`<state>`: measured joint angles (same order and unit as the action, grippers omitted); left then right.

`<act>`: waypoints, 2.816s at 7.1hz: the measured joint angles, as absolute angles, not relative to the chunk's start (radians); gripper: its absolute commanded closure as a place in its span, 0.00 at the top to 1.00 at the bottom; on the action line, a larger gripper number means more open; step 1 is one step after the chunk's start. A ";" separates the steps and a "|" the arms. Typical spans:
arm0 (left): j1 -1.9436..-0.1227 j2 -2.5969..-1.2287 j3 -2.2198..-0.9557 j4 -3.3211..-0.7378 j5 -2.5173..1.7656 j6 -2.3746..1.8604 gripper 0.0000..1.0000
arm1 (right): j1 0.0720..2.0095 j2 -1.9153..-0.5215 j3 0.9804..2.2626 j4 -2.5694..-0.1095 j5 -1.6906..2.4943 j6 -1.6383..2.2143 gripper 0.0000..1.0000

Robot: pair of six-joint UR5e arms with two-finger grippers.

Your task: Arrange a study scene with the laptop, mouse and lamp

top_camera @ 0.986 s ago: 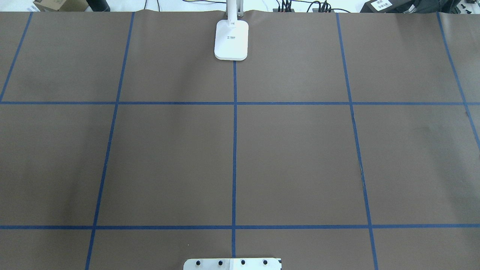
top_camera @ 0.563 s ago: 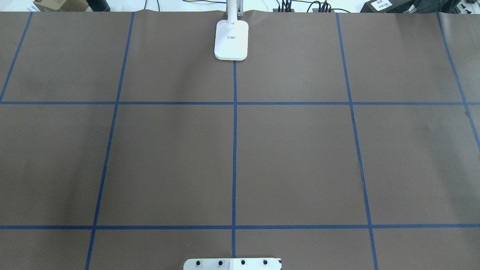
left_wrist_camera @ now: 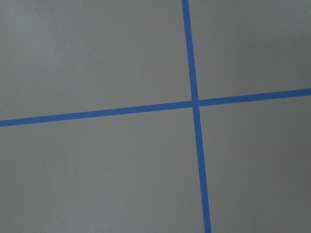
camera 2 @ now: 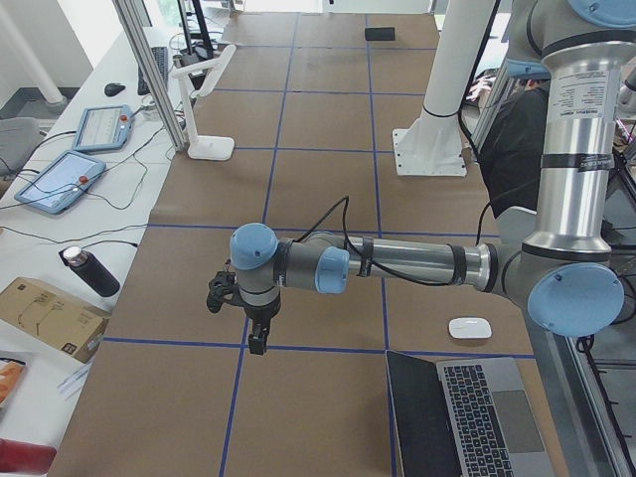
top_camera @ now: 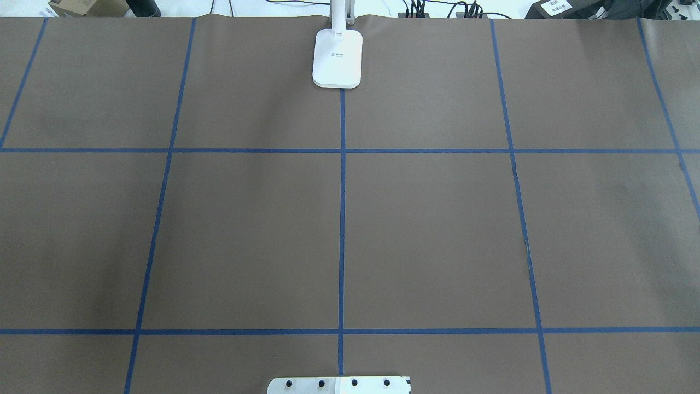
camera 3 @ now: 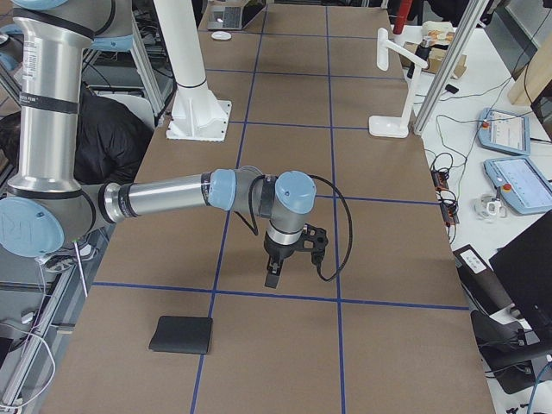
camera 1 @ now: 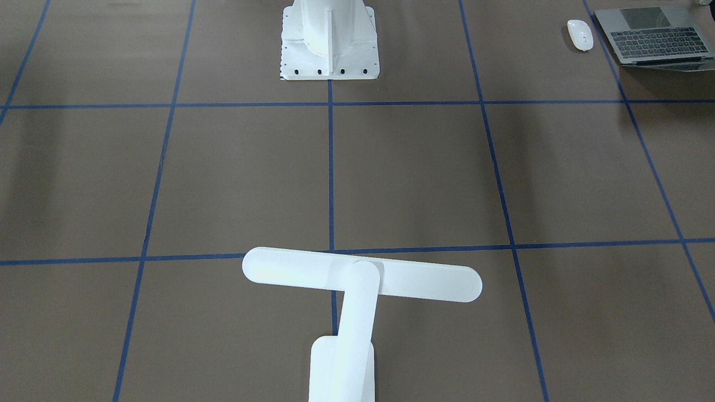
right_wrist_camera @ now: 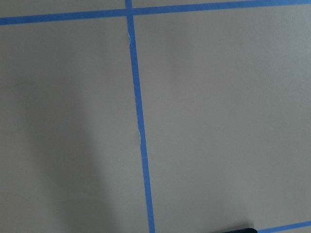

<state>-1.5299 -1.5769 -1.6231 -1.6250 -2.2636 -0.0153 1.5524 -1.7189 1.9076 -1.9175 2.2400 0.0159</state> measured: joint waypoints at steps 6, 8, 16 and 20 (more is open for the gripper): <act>-1.530 -1.570 -1.616 -1.619 -2.257 -0.015 1.00 | 1.551 -1.684 1.896 -1.918 2.253 0.017 1.00; -1.535 -1.558 -1.609 -1.611 -2.254 -0.050 1.00 | 1.551 -1.683 1.897 -1.918 2.280 0.020 1.00; -1.736 -1.330 -1.694 -1.458 -2.153 -0.631 1.00 | 1.552 -1.700 1.901 -1.919 2.447 0.023 1.00; -1.728 -1.268 -1.721 -1.391 -2.117 -0.801 1.00 | 1.552 -1.705 1.905 -1.918 2.455 0.014 1.00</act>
<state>-1.7283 -1.2682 -1.7214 -1.3909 -2.1173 -0.8008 1.5524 -1.7049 1.9052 -1.9179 2.4554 0.0142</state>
